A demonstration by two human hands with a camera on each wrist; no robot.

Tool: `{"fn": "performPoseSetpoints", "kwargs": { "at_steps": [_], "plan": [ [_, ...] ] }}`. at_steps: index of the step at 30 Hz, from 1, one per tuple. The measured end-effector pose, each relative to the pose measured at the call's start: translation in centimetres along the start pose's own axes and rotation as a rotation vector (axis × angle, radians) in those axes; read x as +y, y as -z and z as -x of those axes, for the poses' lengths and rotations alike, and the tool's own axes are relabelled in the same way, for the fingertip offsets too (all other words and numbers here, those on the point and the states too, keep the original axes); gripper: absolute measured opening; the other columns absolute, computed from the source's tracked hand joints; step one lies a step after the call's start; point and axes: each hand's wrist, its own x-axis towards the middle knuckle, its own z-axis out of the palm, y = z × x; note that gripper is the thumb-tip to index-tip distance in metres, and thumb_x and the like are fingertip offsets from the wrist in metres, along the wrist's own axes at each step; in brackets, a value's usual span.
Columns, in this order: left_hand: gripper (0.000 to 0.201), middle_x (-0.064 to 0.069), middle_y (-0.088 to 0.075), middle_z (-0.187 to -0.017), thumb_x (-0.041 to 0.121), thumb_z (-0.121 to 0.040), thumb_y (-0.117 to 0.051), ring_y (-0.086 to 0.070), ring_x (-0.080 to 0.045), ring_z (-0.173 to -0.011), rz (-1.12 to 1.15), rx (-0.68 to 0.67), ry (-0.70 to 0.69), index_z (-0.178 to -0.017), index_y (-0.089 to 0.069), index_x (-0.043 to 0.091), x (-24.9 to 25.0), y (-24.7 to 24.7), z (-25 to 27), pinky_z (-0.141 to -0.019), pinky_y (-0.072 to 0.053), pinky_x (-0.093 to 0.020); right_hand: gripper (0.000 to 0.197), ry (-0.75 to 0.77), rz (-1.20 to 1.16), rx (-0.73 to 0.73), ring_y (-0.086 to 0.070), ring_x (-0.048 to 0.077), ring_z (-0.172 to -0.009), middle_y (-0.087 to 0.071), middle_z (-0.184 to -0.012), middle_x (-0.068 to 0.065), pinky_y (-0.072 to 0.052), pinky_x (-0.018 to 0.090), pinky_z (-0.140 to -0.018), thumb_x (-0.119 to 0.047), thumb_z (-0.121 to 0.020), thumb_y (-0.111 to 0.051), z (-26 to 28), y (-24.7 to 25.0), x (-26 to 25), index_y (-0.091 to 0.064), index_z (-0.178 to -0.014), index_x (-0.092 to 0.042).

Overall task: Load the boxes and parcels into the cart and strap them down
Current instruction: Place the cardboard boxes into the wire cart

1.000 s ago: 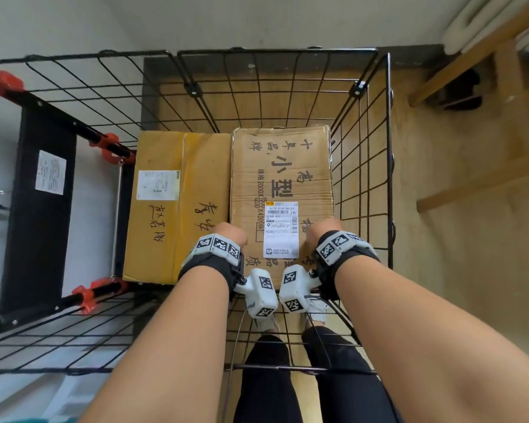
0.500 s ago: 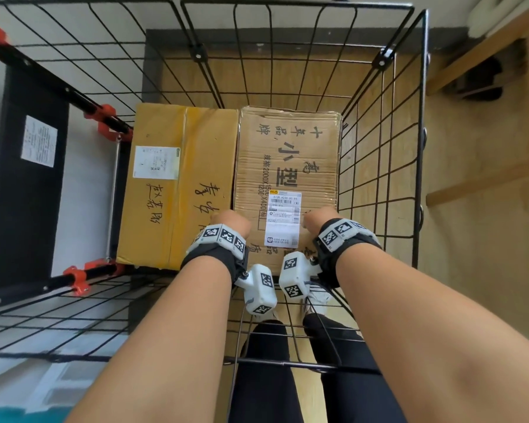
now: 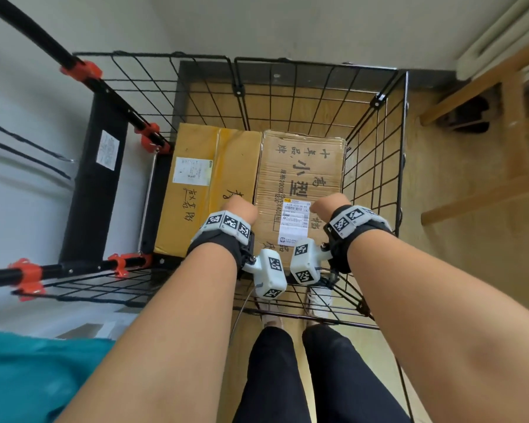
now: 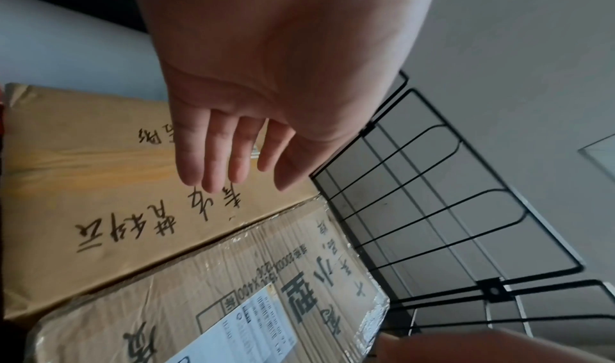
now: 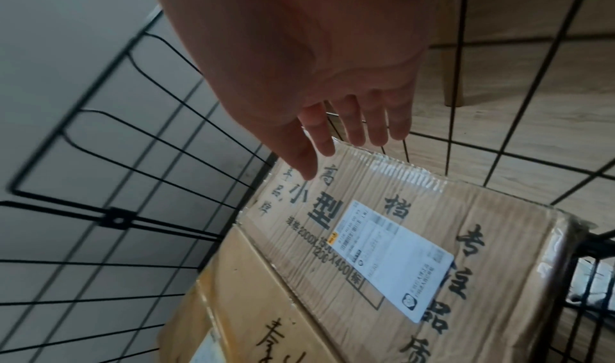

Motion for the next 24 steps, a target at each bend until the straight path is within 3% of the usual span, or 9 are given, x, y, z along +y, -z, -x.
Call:
{"fn": "performPoseSetpoints", "kwargs": {
  "at_steps": [2, 4, 7, 9, 11, 13, 16, 19, 24],
  "plan": [
    [0.026, -0.018, -0.056, -0.131, 0.01, -0.097, -0.045, -0.058, -0.031, -0.107, -0.013, 0.023, -0.027, -0.116, -0.059, -0.001, 0.1, 1.4, 2.1, -0.086, -0.047, -0.033, 0.036, 0.023, 0.178, 0.008, -0.06, 0.033, -0.111, -0.06, -0.116, 0.01, -0.049, 0.042, -0.096, -0.023, -0.089, -0.06, 0.9, 1.0, -0.6, -0.058, -0.12, -0.005],
    [0.02, -0.015, -0.055, -0.133, 0.01, -0.098, -0.044, -0.056, -0.027, -0.1, -0.038, 0.045, -0.021, -0.106, -0.061, 0.004, 0.0, 2.7, 3.9, -0.079, -0.045, -0.03, 0.042, 0.017, 0.227, 0.016, -0.062, 0.034, -0.106, -0.06, -0.115, 0.009, -0.051, 0.05, -0.093, -0.032, -0.083, -0.061, -0.4, 1.5, -1.1, -0.058, -0.12, -0.011],
    [0.025, -0.013, -0.061, -0.121, 0.011, -0.096, -0.046, -0.058, -0.03, -0.1, 0.015, 0.102, -0.029, -0.113, -0.062, 0.005, -0.4, 4.2, 6.5, -0.074, -0.043, -0.031, 0.039, 0.132, 0.274, 0.069, -0.058, 0.032, -0.115, -0.058, -0.125, 0.009, -0.049, 0.04, -0.098, -0.028, -0.095, -0.049, 5.6, 3.6, -2.6, -0.055, -0.128, -0.006],
    [0.028, -0.016, -0.063, -0.116, 0.012, -0.094, -0.047, -0.06, -0.033, -0.105, 0.068, 0.15, -0.028, -0.115, -0.062, 0.002, -0.8, 4.6, 8.4, -0.082, -0.046, -0.035, 0.038, 0.151, 0.225, 0.069, -0.054, 0.028, -0.122, -0.056, -0.13, 0.012, -0.044, 0.033, -0.101, -0.025, -0.101, -0.043, 9.7, 4.8, -3.3, -0.054, -0.129, -0.002],
    [0.032, -0.017, -0.061, -0.123, 0.013, -0.094, -0.048, -0.059, -0.032, -0.112, 0.12, 0.193, -0.015, -0.121, -0.059, 0.001, -1.2, 4.7, 10.4, -0.09, -0.047, -0.036, 0.038, 0.185, 0.236, 0.114, -0.055, 0.025, -0.12, -0.058, -0.131, 0.01, -0.044, 0.032, -0.096, -0.028, -0.101, -0.04, 11.2, 5.2, -3.3, -0.055, -0.128, -0.005],
    [0.03, -0.014, -0.06, -0.124, 0.012, -0.094, -0.049, -0.059, -0.029, -0.105, 0.173, 0.23, 0.019, -0.122, -0.058, 0.003, -1.5, 4.4, 12.6, -0.087, -0.047, -0.035, 0.036, 0.255, 0.241, 0.135, -0.058, 0.024, -0.116, -0.06, -0.127, 0.01, -0.048, 0.031, -0.091, -0.027, -0.102, -0.04, 12.8, 5.3, -3.1, -0.058, -0.124, -0.005],
    [0.02, -0.013, -0.062, -0.112, 0.011, -0.093, -0.05, -0.057, -0.027, -0.091, 0.258, 0.289, 0.043, -0.11, -0.06, 0.005, -1.9, 3.5, 15.6, -0.08, -0.047, -0.034, 0.036, 0.34, 0.291, 0.148, -0.06, 0.024, -0.111, -0.061, -0.125, 0.011, -0.051, 0.029, -0.088, -0.028, -0.101, -0.042, 14.8, 5.2, -2.2, -0.058, -0.122, -0.004],
    [0.031, -0.013, -0.059, -0.125, 0.012, -0.095, -0.048, -0.057, -0.03, -0.112, 0.3, 0.352, 0.071, -0.124, -0.055, 0.005, -2.2, 2.4, 18.8, -0.09, -0.046, -0.036, 0.037, 0.408, 0.261, 0.14, -0.059, 0.025, -0.113, -0.06, -0.127, 0.01, -0.05, 0.03, -0.085, -0.03, -0.1, -0.047, 17.6, 5.1, -1.3, -0.056, -0.126, -0.006],
    [0.038, -0.009, -0.053, -0.136, 0.011, -0.096, -0.044, -0.054, -0.027, -0.12, 0.353, 0.456, 0.079, -0.133, -0.051, 0.011, -3.9, 0.6, 24.9, -0.094, -0.043, -0.033, 0.04, 0.544, 0.201, 0.133, -0.055, 0.028, -0.118, -0.057, -0.13, 0.013, -0.047, 0.034, -0.09, -0.028, -0.097, -0.053, 22.9, 4.3, -0.9, -0.054, -0.129, -0.004]
  ]
}}
